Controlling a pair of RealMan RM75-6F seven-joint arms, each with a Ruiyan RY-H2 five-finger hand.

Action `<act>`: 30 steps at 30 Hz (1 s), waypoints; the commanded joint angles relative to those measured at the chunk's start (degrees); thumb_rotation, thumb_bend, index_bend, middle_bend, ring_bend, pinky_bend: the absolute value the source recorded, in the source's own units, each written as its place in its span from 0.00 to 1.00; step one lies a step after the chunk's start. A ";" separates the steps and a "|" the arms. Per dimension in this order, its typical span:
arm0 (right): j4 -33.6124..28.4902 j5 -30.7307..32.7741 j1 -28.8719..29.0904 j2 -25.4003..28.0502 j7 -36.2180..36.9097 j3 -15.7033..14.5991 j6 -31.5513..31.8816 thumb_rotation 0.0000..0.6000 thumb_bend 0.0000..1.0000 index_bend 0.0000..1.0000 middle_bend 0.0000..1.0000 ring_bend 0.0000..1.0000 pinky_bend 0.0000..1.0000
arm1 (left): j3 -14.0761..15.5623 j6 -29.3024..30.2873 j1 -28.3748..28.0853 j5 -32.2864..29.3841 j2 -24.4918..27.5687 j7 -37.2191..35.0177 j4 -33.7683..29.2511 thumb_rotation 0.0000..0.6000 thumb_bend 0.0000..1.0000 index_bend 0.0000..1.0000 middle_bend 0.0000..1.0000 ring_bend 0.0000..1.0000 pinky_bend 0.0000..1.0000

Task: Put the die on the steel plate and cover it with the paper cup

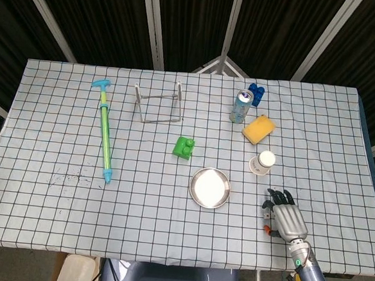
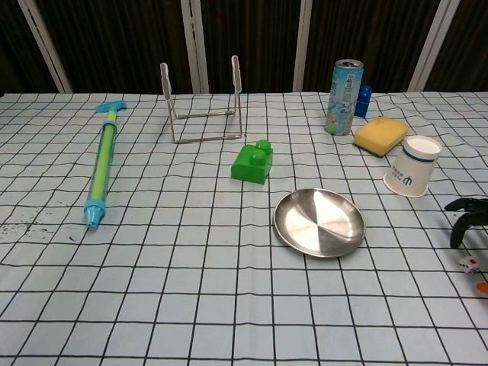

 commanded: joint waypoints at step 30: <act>3.43 1.26 1.59 -1.18 1.70 0.01 -0.41 1.00 0.25 0.50 0.11 0.09 0.00 | 0.02 -0.51 -0.46 -0.53 -0.60 2.15 -0.22 1.00 0.70 0.31 0.00 0.00 0.12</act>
